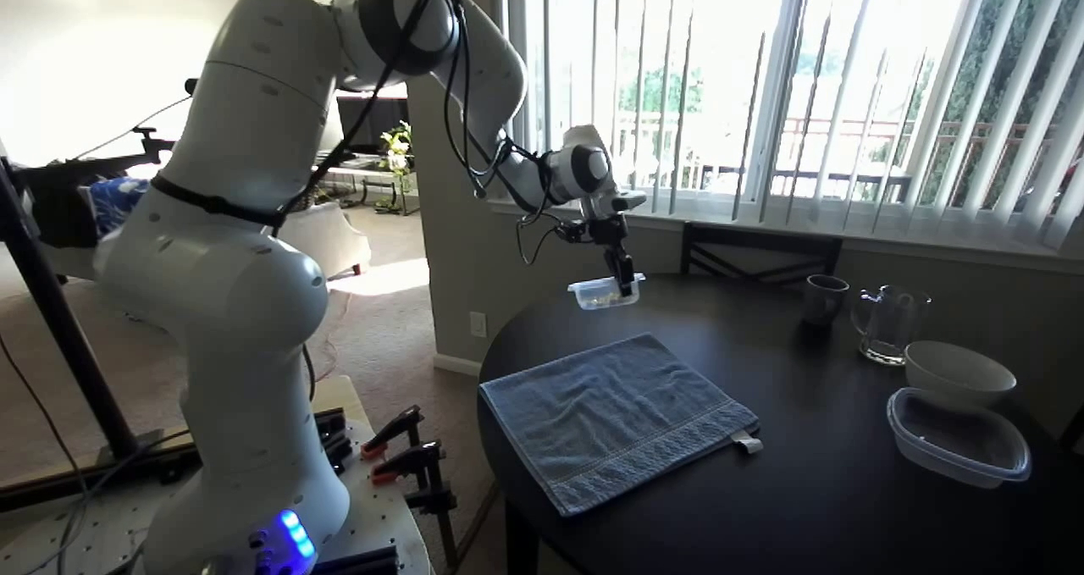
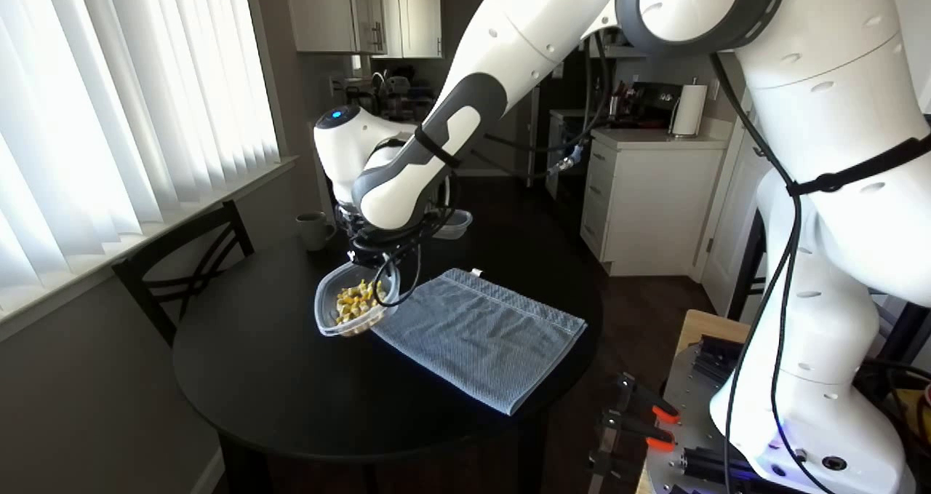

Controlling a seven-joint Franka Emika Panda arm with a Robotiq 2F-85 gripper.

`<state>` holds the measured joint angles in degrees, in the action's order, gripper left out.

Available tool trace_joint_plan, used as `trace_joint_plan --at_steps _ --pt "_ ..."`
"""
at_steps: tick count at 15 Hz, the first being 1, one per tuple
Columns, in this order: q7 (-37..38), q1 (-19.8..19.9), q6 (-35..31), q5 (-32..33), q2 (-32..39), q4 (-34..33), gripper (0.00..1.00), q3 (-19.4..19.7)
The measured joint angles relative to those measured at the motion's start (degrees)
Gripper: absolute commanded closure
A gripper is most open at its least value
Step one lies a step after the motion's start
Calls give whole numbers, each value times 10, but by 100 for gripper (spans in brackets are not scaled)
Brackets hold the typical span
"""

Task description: Pour the contents in the clear bowl onto the blue towel.

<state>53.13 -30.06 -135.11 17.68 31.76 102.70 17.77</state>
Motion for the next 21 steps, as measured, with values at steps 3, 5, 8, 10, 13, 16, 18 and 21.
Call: trace_joint_plan --at_steps 3,5,8,10,13,16,18,21 --pt "83 -5 112 102 -32 -1 99 -3" --pt "122 0 189 149 -35 -11 99 -18" --pt "163 18 301 194 -16 -39 99 -50" --pt "186 34 366 219 6 -63 99 -66" --pt "217 54 455 252 44 -101 99 -82" --pt "241 68 515 282 84 -138 99 -94" --pt "252 75 544 298 111 -161 99 -100" --pt "268 78 590 323 152 -195 99 -103"
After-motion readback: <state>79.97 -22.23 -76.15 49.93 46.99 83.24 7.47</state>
